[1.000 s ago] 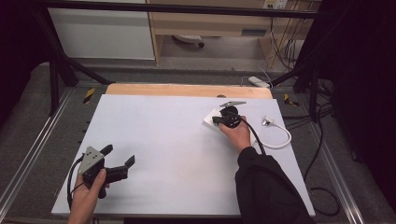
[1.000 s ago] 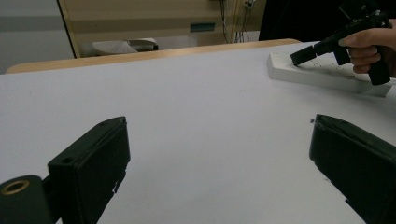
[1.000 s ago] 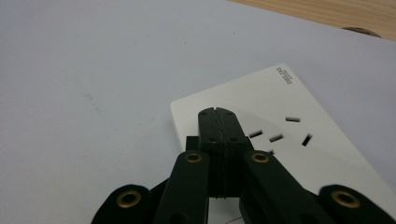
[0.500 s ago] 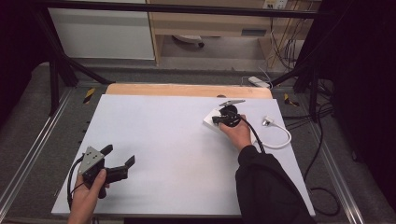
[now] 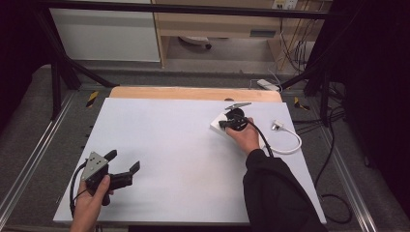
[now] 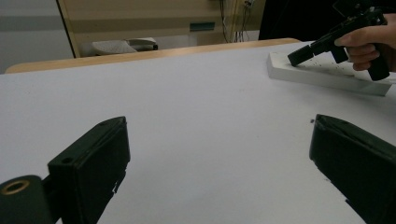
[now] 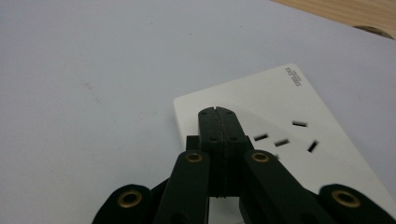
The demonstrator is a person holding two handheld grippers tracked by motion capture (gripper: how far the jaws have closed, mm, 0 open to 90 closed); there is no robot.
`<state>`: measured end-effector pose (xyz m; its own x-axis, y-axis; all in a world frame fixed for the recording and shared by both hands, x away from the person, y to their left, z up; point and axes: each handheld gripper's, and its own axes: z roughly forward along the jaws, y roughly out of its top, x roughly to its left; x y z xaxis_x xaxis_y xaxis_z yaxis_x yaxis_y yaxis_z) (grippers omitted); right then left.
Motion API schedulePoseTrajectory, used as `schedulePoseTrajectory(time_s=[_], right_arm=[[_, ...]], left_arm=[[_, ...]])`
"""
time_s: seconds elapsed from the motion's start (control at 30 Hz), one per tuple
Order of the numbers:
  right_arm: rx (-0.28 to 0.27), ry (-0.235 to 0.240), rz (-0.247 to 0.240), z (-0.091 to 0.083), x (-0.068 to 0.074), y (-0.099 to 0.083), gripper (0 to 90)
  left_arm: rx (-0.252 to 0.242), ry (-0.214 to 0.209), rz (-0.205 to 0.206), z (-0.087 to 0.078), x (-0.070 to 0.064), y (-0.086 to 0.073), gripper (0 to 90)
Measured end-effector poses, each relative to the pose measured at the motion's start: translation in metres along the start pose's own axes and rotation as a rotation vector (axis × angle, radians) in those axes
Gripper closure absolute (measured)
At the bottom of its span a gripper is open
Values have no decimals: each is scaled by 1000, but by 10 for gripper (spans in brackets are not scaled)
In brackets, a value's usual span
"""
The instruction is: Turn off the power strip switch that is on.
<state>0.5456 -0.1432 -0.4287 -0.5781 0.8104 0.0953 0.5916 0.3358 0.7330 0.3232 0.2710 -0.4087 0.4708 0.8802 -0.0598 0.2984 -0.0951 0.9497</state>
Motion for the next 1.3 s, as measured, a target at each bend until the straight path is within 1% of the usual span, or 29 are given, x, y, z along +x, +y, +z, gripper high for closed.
schedulePoseTrajectory(time_s=[0.1,0.13,0.2,0.23,0.27,0.3,0.37,0.5,0.7,0.87,1.0,1.03,1.3], right_arm=[[8,-5,-18,2,4,3,900],[4,-3,-16,2,4,2,900],[-11,16,-15,2,4,0,900],[-14,15,-19,1,4,0,900],[-33,20,-16,0,4,-1,900],[-53,25,-9,-2,3,0,900],[-76,21,-9,-7,3,2,900],[-97,18,-21,-15,5,7,900],[-132,7,-16,-26,5,8,900],[-175,17,-9,-40,6,9,900],[-207,20,5,-51,7,5,900],[-218,24,16,-54,7,4,900],[-259,31,14,-73,8,-3,900]], left_arm=[[-1,0,-2,0,0,0,49],[-1,0,-2,0,0,0,49],[-1,-1,-5,0,1,0,48],[-1,0,-3,0,1,0,49],[-1,0,-4,0,1,0,49],[-1,0,-4,0,1,0,49],[-1,1,-5,0,1,0,49],[-1,1,-5,-1,0,0,48],[0,3,-3,-1,1,0,48],[-1,3,-5,-2,1,0,48],[-1,4,-3,-1,1,0,48],[1,4,-3,-1,1,0,48],[-1,5,-4,-2,1,0,48]])
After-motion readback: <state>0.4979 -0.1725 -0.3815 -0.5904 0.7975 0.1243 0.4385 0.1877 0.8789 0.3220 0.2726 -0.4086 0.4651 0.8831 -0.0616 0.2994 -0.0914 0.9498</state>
